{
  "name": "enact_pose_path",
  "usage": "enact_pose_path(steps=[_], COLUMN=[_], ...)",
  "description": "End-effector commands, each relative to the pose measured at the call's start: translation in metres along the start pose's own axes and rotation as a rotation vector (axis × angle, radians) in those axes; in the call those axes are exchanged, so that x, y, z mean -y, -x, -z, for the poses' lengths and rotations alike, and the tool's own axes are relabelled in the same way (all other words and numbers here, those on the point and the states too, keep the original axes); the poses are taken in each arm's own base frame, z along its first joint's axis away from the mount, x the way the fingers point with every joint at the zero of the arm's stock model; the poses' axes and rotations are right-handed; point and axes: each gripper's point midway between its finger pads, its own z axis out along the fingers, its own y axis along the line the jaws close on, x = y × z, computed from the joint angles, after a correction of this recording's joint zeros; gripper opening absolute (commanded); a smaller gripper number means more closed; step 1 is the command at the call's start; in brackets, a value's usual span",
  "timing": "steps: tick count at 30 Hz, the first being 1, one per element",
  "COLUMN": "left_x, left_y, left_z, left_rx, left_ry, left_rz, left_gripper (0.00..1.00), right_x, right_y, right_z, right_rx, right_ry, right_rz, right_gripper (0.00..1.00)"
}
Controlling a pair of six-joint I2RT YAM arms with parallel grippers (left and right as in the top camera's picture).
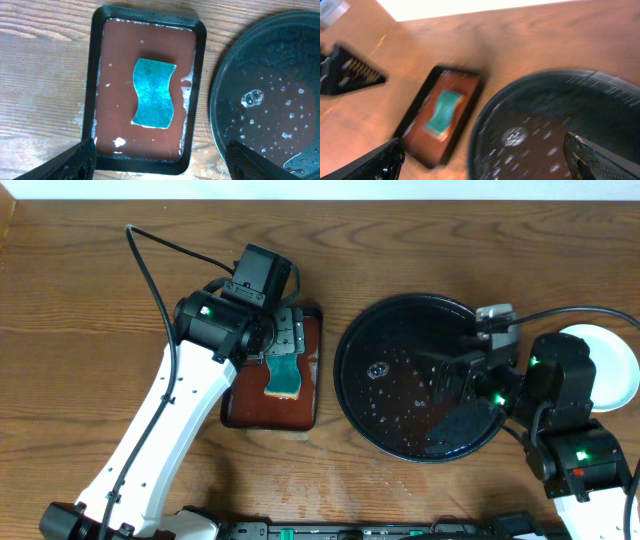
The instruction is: Clean dirty plates on tray and stack at the side
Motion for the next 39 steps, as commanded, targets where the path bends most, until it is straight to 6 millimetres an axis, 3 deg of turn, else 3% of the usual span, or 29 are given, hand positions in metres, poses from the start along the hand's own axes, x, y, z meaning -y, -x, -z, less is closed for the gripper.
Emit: enact_pose_path(steps=[1, 5, 13, 16, 22, 39], left_x=[-0.001, -0.001, -0.001, -0.001, -0.001, -0.001], left_y=[0.005, 0.005, 0.005, 0.005, 0.005, 0.005], left_z=[0.006, 0.005, 0.006, 0.005, 0.005, 0.005], left_rx=[0.017, 0.017, 0.017, 0.017, 0.017, 0.017], left_ry=[-0.007, -0.007, -0.007, -0.006, -0.006, -0.006], left_rz=[0.010, 0.010, 0.010, 0.010, 0.010, 0.010], left_gripper=[0.83, 0.83, 0.83, 0.83, 0.83, 0.83], right_x=[0.036, 0.055, 0.074, 0.077, 0.080, 0.084], right_y=[0.011, 0.006, -0.052, -0.063, -0.067, -0.069], right_z=[0.010, 0.027, 0.037, 0.036, 0.038, 0.038], right_rx=[0.124, 0.277, 0.433, 0.506, 0.671, 0.667], right_ry=[-0.222, -0.322, -0.331, -0.315, -0.282, -0.306], right_rz=[0.052, 0.076, 0.102, 0.116, 0.149, 0.139], right_gripper=[0.99, 0.99, 0.99, 0.99, 0.99, 0.99])
